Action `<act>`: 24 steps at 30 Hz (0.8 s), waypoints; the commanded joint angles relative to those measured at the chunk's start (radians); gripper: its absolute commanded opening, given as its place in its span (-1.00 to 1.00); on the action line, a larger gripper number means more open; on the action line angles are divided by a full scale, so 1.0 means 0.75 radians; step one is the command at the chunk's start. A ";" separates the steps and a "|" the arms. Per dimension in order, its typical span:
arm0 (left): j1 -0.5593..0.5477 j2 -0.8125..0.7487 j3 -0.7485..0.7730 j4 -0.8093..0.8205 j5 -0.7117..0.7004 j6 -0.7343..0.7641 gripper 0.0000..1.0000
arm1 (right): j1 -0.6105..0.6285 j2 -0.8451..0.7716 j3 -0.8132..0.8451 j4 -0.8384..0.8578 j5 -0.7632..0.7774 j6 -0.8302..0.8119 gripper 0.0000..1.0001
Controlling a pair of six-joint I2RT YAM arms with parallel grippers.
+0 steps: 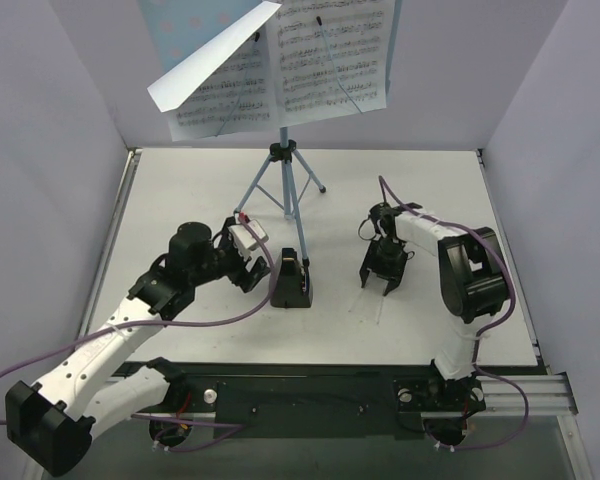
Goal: Pack up the instrument practice props
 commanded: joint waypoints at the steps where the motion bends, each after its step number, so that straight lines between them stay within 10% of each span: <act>1: 0.005 -0.064 0.020 0.010 -0.023 0.036 0.64 | 0.058 0.022 -0.006 0.106 -0.095 -0.275 -0.25; 15: 0.005 -0.236 -0.111 0.161 0.088 0.151 0.64 | 0.214 0.010 0.039 -0.128 -0.088 -1.666 -0.50; 24: 0.010 -0.175 -0.174 0.194 0.057 0.200 0.66 | 0.179 -0.109 0.122 -0.135 -0.034 -1.427 0.72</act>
